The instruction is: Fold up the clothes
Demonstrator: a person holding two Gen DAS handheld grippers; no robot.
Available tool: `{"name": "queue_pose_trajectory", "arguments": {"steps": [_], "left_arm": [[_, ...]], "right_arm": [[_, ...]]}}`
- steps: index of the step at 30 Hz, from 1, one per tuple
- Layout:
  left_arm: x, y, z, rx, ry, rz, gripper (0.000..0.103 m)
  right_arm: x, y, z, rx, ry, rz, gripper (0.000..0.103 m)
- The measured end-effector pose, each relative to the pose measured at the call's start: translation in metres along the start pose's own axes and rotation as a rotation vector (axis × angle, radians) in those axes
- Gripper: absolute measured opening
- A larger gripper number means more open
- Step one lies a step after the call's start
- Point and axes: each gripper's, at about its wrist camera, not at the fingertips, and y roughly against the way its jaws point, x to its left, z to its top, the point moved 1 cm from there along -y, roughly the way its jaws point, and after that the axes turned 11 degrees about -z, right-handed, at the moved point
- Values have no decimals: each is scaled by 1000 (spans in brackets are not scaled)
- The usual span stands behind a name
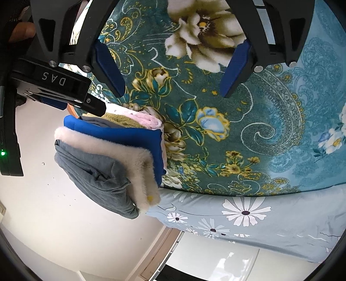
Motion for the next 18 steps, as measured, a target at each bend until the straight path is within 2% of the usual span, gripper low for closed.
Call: {"name": "queue_pose_trajectory", "arguments": {"steps": [18], "left_arm": [[4,2,-2,-24,14,-9,90]], "right_arm": [[4,1,0,0,7,11,103]]}}
